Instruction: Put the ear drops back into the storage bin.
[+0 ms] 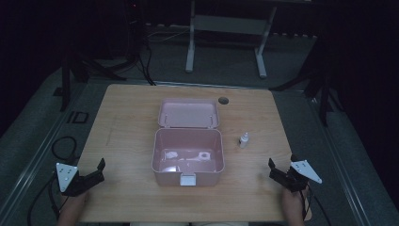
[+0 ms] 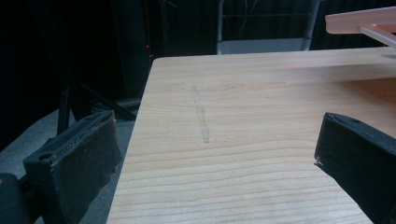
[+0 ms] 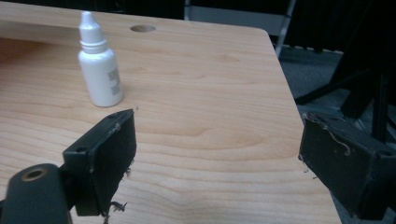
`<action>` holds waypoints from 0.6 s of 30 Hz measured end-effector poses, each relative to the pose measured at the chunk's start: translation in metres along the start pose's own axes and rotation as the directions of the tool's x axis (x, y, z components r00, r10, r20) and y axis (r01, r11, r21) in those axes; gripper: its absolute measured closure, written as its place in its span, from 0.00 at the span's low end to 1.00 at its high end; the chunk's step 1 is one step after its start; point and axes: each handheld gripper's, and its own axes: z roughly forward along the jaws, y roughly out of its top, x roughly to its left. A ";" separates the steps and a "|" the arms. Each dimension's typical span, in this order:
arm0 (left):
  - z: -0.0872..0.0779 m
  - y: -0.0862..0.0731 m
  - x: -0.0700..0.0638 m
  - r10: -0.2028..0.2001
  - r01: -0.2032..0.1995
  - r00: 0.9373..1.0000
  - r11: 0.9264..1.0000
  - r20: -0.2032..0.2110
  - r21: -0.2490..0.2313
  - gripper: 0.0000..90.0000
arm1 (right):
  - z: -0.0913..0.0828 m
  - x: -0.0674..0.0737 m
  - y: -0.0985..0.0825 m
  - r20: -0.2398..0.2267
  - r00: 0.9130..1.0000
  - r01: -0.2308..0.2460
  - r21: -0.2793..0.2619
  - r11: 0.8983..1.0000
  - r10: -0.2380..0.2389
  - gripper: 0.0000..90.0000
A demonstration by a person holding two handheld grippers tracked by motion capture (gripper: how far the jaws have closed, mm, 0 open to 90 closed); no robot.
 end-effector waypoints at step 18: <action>0.000 0.000 0.000 -0.008 0.008 1.000 1.000 -0.006 -0.001 0.00 | 0.006 -0.003 0.002 -0.052 0.999 -0.010 0.103 0.995 0.015 0.13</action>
